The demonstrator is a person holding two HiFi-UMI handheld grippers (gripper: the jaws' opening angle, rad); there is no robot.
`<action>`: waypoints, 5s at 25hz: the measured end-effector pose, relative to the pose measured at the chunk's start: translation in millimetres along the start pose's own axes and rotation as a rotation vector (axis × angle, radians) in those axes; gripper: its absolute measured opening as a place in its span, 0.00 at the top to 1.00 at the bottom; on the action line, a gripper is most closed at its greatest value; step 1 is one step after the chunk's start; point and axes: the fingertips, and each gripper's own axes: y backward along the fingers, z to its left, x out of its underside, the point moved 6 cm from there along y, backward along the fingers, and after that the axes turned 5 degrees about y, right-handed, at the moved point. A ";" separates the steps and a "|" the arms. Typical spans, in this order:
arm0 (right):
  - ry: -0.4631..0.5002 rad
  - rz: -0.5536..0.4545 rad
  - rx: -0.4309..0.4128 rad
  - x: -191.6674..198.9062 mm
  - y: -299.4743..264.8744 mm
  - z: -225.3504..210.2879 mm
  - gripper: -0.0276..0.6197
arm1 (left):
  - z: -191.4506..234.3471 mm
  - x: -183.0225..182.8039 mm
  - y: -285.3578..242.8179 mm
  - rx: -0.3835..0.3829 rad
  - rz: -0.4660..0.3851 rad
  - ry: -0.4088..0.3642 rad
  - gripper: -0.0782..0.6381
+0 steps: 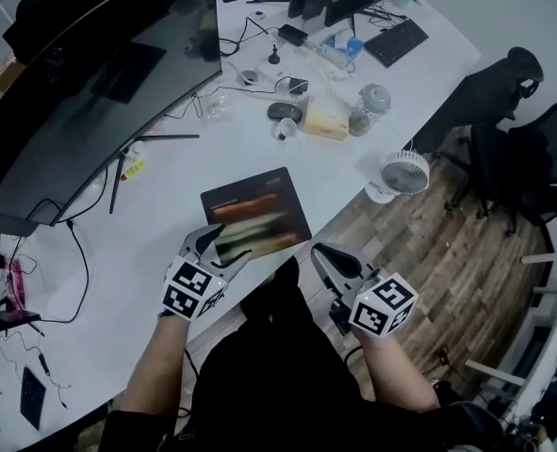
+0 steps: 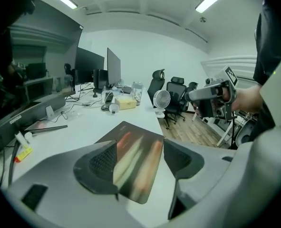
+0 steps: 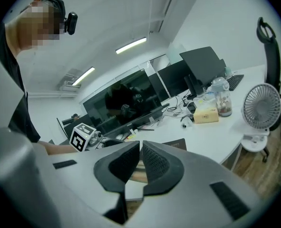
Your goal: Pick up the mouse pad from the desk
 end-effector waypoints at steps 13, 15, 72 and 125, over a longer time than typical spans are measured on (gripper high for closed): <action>-0.036 0.075 0.027 28.5 7.4 -8.3 0.93 | 13.0 40.9 -65.2 0.024 0.185 -0.122 0.33; -0.040 0.080 0.037 29.7 9.1 -9.8 0.93 | 13.4 43.0 -72.0 0.026 0.186 -0.132 0.29; -0.089 0.098 0.062 27.7 -7.8 -16.9 0.93 | 23.0 41.8 -119.0 0.164 0.382 -0.294 0.09; -0.026 0.024 0.090 -3.2 29.3 21.0 0.93 | 22.5 25.8 -50.3 -0.135 0.061 -0.077 0.82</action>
